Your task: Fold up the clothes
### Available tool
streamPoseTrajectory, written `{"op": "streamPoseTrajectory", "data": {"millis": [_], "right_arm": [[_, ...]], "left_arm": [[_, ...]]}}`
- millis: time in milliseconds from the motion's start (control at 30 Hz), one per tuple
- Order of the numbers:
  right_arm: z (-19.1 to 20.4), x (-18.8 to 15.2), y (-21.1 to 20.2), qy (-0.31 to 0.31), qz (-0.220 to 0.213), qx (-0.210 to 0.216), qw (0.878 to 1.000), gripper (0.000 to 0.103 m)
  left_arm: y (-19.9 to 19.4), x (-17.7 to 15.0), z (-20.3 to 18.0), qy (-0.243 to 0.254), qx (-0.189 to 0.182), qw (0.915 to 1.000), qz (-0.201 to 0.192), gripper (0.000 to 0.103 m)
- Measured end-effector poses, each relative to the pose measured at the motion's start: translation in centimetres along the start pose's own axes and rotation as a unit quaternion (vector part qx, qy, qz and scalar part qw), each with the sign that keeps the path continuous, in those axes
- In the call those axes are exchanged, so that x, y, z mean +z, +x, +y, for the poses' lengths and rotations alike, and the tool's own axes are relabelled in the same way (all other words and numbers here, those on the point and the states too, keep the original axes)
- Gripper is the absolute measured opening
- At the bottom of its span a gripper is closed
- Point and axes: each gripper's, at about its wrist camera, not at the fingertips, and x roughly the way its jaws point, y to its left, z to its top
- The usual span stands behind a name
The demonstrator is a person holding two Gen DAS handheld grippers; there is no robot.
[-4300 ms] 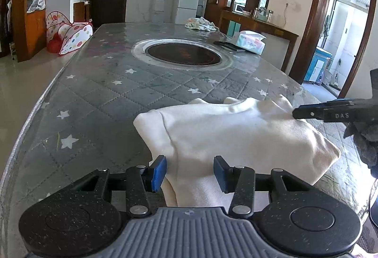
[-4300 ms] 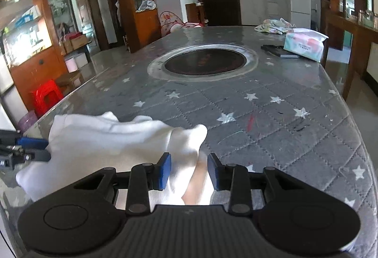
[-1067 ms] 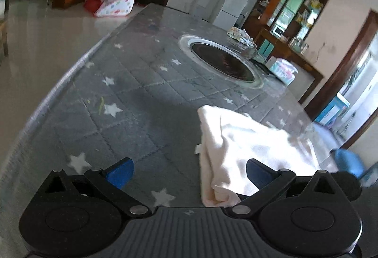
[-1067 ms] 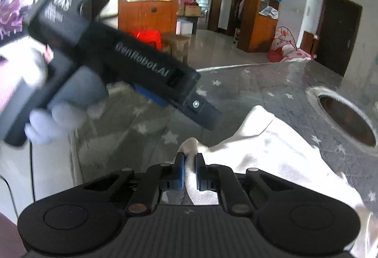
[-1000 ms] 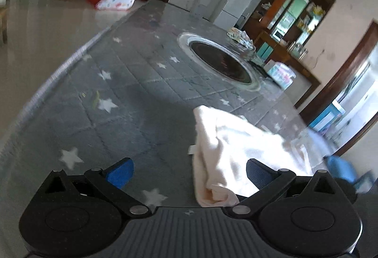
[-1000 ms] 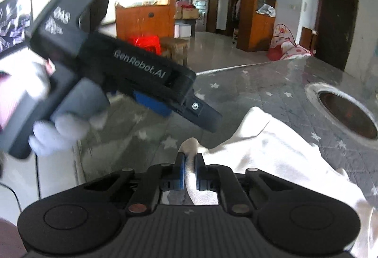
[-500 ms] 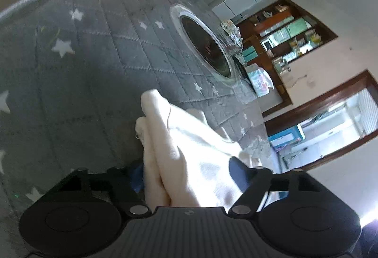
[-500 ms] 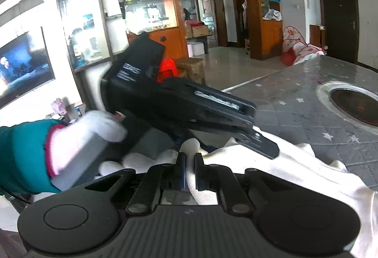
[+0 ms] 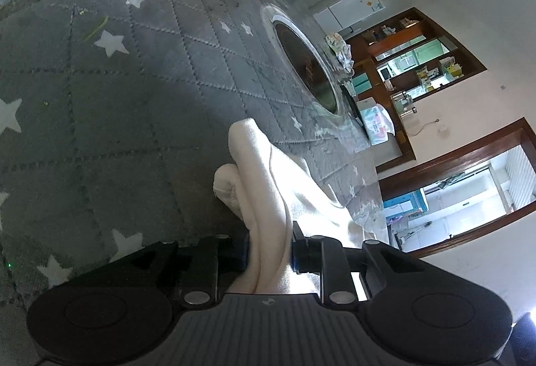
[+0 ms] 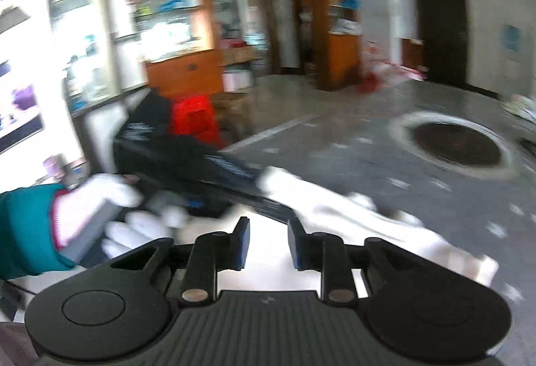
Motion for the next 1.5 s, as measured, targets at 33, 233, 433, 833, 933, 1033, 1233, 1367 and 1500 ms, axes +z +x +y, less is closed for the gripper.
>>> {"op": "streamPoseTrajectory", "data": {"millis": [33, 233, 433, 833, 933, 1033, 1233, 1367, 1500], "right_arm": [[-1.4, -0.4, -0.6, 0.018, 0.004, -0.024, 1.0, 0.031], [-8.0, -3.3, -2.8, 0.103, 0.024, -0.147, 0.984, 0.038], [-12.3, -5.6, -3.1, 0.177, 0.022, -0.175, 0.968, 0.05], [-12.9, -6.3, -1.8, 0.233, 0.006, -0.136, 0.963, 0.018], [-12.6, -6.0, -2.5, 0.238, -0.009, -0.133, 0.962, 0.013], [-11.9, -5.1, -3.7, 0.228, -0.026, -0.139, 0.963, 0.012], [-11.5, -3.3, -5.8, 0.211, -0.051, -0.154, 0.964, 0.011], [-11.8, -2.4, -7.7, 0.202, -0.069, -0.175, 0.961, 0.011], [-12.4, -1.7, -9.7, 0.195, -0.085, -0.199, 0.957, 0.011]], "left_arm": [[0.0, 0.0, 0.1, 0.0, -0.001, 1.0, 0.0, 0.025], [-0.1, -0.1, -0.1, 0.01, 0.002, 0.9999, 0.003, 0.025], [-0.1, -0.2, -0.6, 0.029, 0.01, 0.9995, 0.006, 0.025], [-0.2, -0.3, -0.8, 0.039, 0.011, 0.9992, 0.005, 0.024], [-0.4, -0.5, -1.7, 0.062, 0.029, 0.9977, -0.001, 0.022], [-0.7, -0.4, -2.7, 0.074, 0.027, 0.9969, -0.005, 0.02], [-0.5, 0.1, -5.3, 0.104, 0.02, 0.9944, -0.007, 0.02], [0.6, 0.4, -7.4, 0.122, 0.012, 0.9924, -0.004, 0.02], [2.1, 0.7, -9.7, 0.136, 0.002, 0.9906, 0.002, 0.02]]}}
